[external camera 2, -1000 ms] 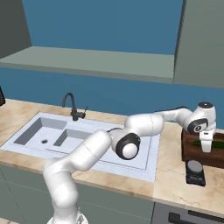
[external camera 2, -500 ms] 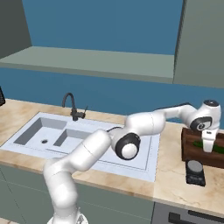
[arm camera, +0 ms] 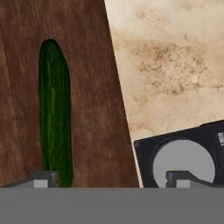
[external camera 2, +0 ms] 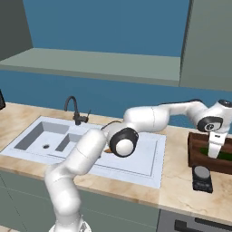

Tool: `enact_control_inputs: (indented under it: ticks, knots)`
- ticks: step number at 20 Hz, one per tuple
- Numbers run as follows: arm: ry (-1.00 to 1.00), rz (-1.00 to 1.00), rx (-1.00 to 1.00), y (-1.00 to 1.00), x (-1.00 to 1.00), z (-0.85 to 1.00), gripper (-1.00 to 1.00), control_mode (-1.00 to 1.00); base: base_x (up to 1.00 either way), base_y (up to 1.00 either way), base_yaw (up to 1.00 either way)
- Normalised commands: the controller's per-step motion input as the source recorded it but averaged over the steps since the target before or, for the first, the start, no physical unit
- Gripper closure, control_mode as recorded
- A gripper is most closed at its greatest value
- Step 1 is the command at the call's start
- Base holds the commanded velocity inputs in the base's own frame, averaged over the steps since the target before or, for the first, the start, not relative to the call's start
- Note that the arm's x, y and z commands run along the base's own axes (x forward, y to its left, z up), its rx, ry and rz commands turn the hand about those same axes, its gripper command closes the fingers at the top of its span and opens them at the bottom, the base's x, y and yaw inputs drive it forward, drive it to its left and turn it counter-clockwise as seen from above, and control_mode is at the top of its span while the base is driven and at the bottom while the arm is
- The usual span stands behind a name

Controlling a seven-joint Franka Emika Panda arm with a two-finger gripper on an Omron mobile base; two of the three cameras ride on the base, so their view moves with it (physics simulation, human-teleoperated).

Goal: Pick up all produce items and place them in the sink. Turn on the sink faucet to wash them. Then turn the sink off and put them in the tray.

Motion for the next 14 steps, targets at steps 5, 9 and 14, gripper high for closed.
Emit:
enact_control_inputs:
  ticks: [5,9,14]
  knots:
    - [-0.03,0.02,0.00,0.61,-0.72,0.00,-1.00,-1.00,0.00,0.00,0.00]
    - [0.00,0.03,-0.02,0.69,-0.70,0.00,-1.00,-1.00,0.00,0.00,0.00]
    - [0.00,0.05,-0.05,0.81,-0.51,0.12,-1.00,-1.00,0.00,0.00,0.00]
